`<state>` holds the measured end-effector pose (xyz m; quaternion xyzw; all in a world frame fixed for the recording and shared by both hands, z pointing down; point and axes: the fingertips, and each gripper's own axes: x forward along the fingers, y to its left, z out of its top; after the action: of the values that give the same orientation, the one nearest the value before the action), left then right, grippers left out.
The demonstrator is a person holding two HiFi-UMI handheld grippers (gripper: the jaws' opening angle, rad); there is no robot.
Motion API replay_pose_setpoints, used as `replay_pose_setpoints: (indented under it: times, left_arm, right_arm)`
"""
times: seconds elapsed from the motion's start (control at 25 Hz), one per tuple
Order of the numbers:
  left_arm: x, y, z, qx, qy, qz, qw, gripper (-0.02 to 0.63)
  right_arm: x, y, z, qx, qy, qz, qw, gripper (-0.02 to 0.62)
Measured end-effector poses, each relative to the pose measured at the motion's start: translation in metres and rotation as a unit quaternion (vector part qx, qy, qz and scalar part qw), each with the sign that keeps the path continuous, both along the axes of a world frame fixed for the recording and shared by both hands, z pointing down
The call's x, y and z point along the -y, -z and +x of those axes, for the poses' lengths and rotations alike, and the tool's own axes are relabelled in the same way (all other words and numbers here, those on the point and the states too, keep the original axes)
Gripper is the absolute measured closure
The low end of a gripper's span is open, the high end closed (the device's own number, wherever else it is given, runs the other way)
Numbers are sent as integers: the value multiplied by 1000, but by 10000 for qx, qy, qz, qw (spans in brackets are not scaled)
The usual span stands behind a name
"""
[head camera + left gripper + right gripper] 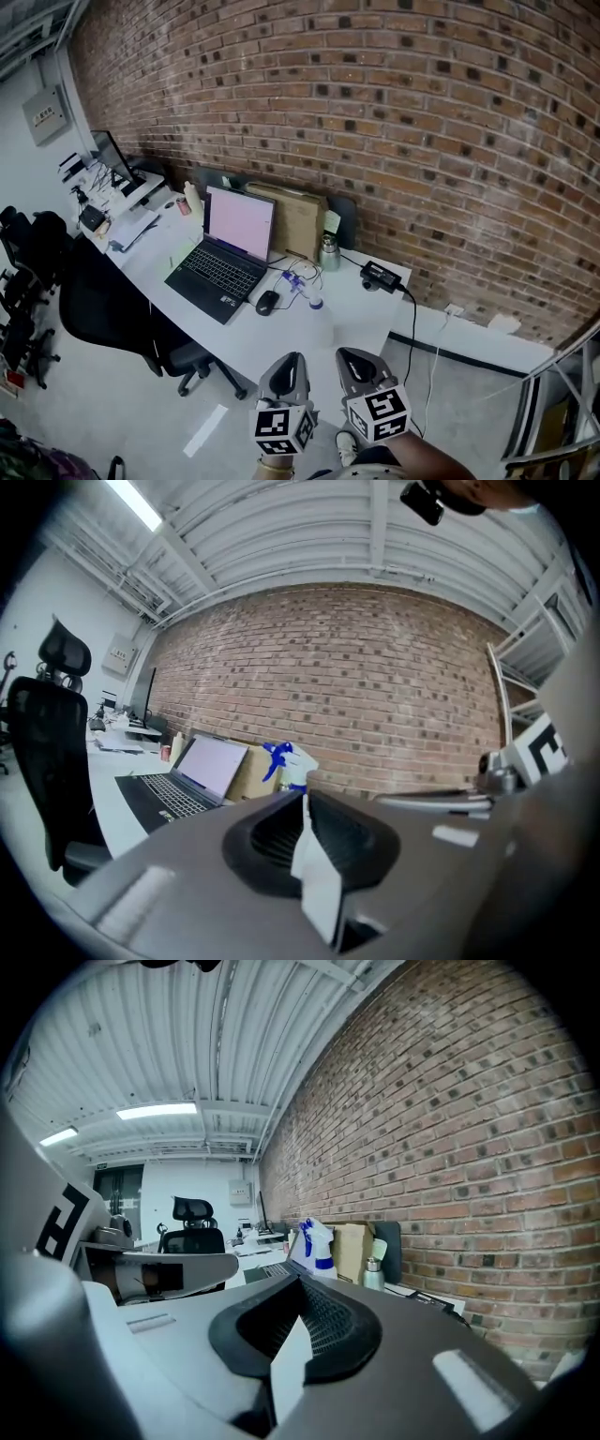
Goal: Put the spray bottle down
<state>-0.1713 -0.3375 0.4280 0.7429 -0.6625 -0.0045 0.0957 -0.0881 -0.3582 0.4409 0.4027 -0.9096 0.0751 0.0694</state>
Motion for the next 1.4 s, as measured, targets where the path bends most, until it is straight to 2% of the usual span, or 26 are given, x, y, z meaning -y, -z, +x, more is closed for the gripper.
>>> replay_pose_setpoints:
  times: [0.08, 0.36, 0.68, 1.4]
  left_arm:
    - [-18, -1, -4, -6, 6, -22, 10000, 595]
    - [-71, -2, -19, -109, 72, -56, 9999, 597]
    - [-113, -9, -11, -126, -96, -116, 9998, 597]
    - [-126, -2, -11, -131, -132, -88, 9998, 597]
  right_arm:
    - [-18, 0, -4, 15, 4, 41, 10000, 597]
    - [-71, 4, -13, 57, -16, 103, 9999, 597]
    - [-116, 0, -12, 16, 44, 90, 9999, 597]
    - [-133, 9, -11, -114, 2, 265, 9996, 597]
